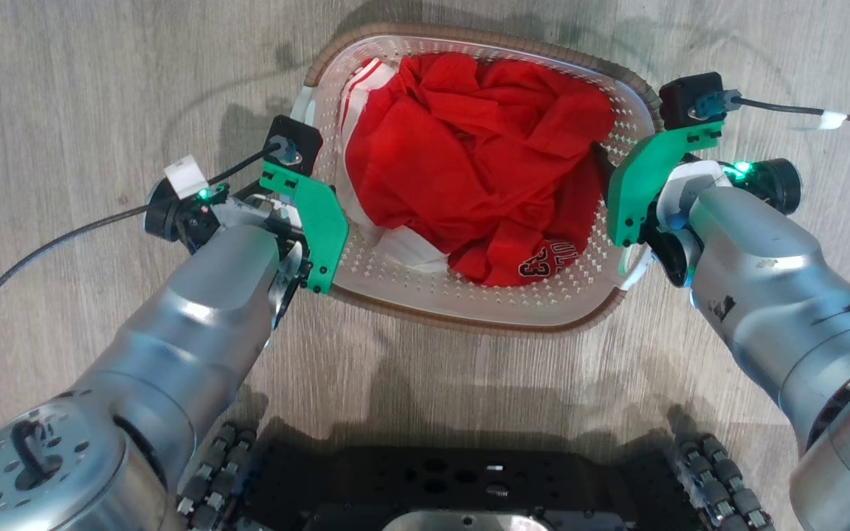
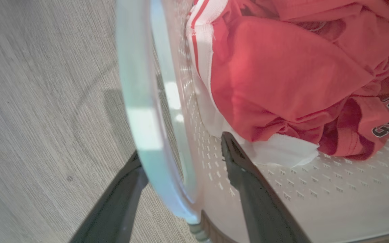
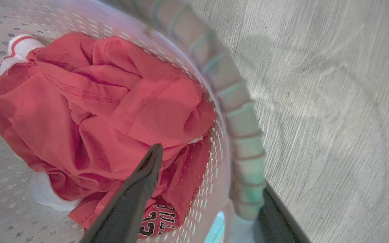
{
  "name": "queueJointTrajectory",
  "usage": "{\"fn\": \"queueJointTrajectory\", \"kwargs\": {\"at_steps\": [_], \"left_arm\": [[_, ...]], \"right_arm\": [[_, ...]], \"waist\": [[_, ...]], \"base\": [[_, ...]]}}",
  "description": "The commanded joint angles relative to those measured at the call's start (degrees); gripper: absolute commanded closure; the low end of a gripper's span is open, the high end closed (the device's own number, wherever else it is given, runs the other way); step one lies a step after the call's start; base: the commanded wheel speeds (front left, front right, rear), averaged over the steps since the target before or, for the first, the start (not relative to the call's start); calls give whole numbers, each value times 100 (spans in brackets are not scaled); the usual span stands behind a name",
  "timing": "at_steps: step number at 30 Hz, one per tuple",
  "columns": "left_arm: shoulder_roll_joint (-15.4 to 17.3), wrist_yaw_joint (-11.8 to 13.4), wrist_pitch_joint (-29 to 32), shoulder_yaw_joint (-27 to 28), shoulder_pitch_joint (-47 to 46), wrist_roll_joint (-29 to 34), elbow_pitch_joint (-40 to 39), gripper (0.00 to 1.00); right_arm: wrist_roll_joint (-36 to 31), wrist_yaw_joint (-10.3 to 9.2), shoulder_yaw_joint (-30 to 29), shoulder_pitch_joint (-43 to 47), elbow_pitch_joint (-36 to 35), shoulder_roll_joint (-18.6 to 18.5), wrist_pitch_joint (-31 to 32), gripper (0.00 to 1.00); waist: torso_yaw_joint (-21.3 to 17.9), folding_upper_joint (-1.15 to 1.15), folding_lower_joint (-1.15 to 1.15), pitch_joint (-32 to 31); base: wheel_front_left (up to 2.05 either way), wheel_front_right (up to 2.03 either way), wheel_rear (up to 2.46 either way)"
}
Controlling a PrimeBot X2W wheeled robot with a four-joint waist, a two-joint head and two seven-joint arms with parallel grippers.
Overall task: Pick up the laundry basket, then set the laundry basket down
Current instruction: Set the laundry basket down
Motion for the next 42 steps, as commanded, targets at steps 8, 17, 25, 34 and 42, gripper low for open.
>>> {"fn": "queueJointTrajectory", "kwargs": {"at_steps": [8,17,25,34,42], "left_arm": [[97,72,-83,23,13,-28,-54,0],[97,91,-83,22,246,-64,12,0],[97,113,-85,21,659,-53,122,0],[97,221,-711,64,1310,-126,167,0],[127,560,-1466,553,1660,-194,-105,0]], "right_arm": [[-89,16,51,143,-40,-10,-17,0],[-64,16,3,435,-40,-20,10,0],[-44,16,10,838,-40,3,63,0],[70,16,-29,1552,-67,88,-287,0],[206,16,-286,2159,-507,22,-884,0]], "waist": [[47,0,0,-97],[3,0,0,-626],[-74,0,0,-1447],[-147,0,0,-2767],[-224,0,0,-4021]], "base": [[0,0,0],[0,0,0],[0,0,0],[0,0,0],[0,0,0]]}}
